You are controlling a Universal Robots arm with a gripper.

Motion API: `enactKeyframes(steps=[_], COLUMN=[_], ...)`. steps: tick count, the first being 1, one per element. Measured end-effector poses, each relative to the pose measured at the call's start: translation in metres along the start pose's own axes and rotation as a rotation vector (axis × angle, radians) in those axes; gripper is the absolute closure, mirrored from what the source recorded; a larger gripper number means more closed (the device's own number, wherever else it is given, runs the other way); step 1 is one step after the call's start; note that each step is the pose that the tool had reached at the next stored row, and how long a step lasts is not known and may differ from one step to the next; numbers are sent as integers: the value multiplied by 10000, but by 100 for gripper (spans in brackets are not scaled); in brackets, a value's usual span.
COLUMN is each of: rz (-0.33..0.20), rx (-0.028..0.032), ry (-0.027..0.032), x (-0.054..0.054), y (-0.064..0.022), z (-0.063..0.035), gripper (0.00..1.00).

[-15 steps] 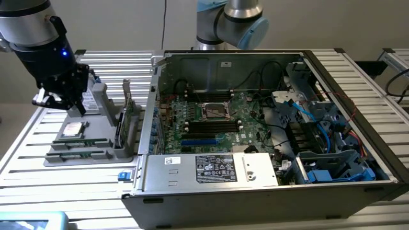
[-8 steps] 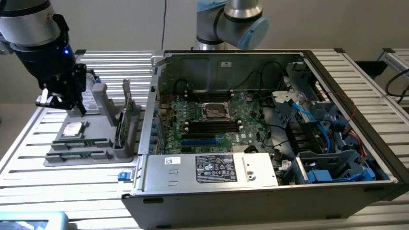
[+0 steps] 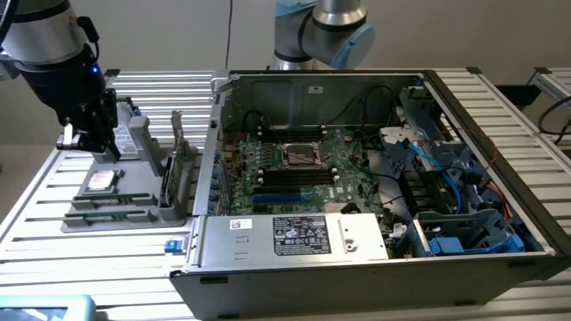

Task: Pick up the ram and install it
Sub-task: 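Pick up the ram and move it above insertion slot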

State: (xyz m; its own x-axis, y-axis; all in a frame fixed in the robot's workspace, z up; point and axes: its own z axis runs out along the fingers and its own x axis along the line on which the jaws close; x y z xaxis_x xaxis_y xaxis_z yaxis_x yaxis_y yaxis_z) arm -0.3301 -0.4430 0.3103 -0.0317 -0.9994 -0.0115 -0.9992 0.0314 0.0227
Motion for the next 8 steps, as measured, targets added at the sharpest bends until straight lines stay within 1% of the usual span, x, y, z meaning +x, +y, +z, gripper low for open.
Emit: enactKeyframes(steps=[3, 5, 6, 8], rz=[-479, -737, -828, -870], rx=[19, 32, 39, 41], ry=[42, 83, 107, 117], x=[0, 0, 0, 0], y=[0, 0, 1, 1], z=[0, 0, 0, 0], gripper=[89, 89, 89, 89])
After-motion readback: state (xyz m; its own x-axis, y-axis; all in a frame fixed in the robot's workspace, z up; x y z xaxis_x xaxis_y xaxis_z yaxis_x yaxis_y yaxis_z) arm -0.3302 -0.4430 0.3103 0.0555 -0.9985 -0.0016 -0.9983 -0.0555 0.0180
